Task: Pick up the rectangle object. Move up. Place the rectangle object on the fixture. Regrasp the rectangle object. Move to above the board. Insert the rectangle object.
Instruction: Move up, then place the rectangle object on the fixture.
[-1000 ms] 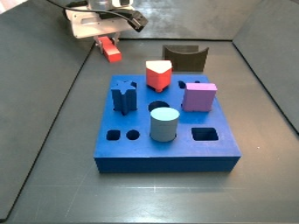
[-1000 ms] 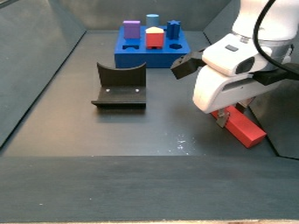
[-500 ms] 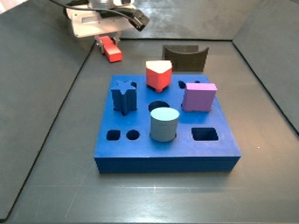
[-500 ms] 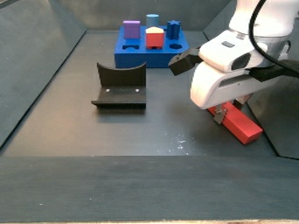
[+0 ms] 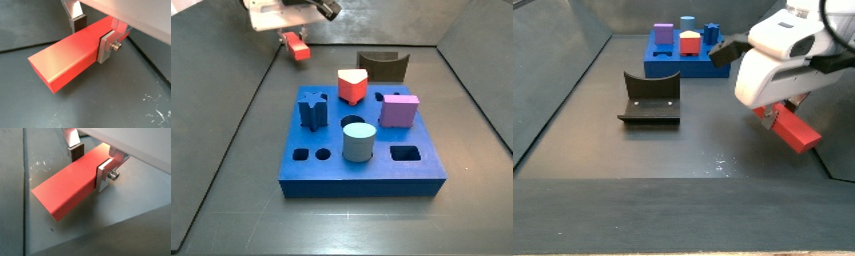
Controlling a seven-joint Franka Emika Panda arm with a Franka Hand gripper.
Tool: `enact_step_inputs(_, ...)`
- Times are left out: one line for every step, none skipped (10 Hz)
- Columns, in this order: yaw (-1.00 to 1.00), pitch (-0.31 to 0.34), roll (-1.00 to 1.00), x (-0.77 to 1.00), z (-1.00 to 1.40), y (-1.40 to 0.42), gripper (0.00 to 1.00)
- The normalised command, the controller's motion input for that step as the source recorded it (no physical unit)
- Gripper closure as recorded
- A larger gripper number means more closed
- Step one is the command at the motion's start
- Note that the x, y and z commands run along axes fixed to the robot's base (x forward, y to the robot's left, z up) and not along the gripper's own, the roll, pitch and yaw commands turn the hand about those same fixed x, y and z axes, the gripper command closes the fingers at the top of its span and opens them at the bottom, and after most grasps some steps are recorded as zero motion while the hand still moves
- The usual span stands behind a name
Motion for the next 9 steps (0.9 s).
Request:
enact_step_inputs(-0.02,0.105,0.09,-0.03,0.26,0.00,1.00)
enact_step_inputs(0.00,0.000,0.00,0.00,1.00,0.00,1.00)
enact_step_inputs(0.02,0.006,0.02,0.01,1.00,0.00,1.00)
enact_step_inputs(0.01,0.029,0.02,0.00,1.00,0.00,1.00)
enact_step_inputs(0.01,0.048,0.03,-0.01,1.00,0.00,1.00)
enact_step_inputs(-0.01,0.067,0.05,-0.02,1.00,0.00,1.00)
enact_step_inputs(-0.02,0.076,0.07,-0.02,1.00,0.00,1.00)
enact_step_inputs(-0.02,0.084,0.08,-0.03,1.00,0.00,1.00)
enact_step_inputs(-0.02,0.093,0.10,-0.03,1.00,0.00,1.00)
